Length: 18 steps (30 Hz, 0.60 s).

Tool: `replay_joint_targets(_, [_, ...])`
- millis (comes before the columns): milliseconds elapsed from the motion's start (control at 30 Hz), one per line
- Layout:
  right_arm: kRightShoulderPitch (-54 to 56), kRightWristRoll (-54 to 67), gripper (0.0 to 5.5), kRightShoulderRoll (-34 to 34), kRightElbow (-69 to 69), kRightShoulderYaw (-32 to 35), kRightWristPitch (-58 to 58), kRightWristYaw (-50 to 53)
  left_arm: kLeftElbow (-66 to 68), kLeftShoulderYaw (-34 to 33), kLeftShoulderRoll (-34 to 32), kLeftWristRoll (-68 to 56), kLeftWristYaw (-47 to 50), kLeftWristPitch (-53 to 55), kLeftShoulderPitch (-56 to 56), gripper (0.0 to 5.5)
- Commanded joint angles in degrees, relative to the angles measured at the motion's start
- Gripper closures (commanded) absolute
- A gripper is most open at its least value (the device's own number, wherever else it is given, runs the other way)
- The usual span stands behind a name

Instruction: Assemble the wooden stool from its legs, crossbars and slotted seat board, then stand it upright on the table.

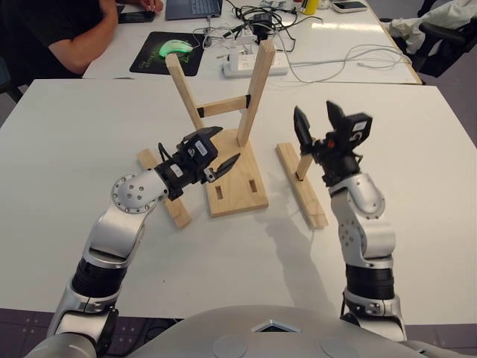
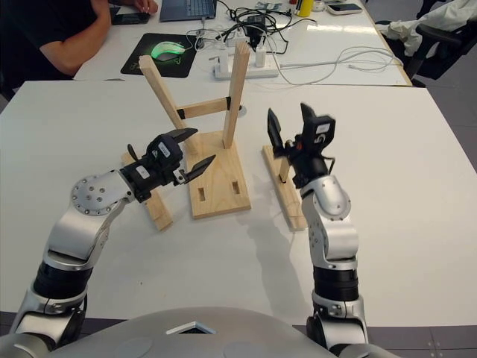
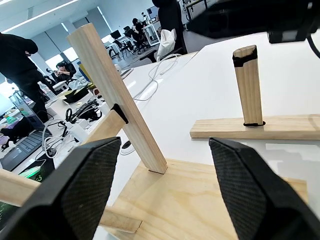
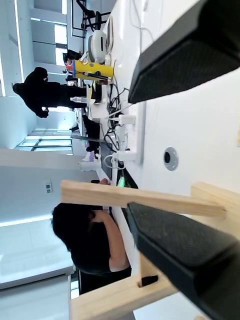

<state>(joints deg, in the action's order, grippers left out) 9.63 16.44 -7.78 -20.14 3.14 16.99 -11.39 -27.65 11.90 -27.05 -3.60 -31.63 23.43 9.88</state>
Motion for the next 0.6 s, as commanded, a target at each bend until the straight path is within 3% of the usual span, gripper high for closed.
replay_joint_targets(33, [8.6,4.5,2.01,-2.2,-2.9,3.1,6.8,0.5,-1.5,-0.3,1.0,1.2,2.4,0.6,-2.3,2.22])
replay_joint_targets(233, [19.5,12.8,2.91,-1.1,5.2,8.0,17.2,3.2,-2.1,0.1,3.5,3.0,6.5,0.6,-3.8,2.22])
replay_joint_targets(600, [25.8,13.9,4.58,-3.7,14.6,6.7,27.0,0.9,-2.0,0.3,5.9,5.0,10.0,0.3,-4.3,2.22])
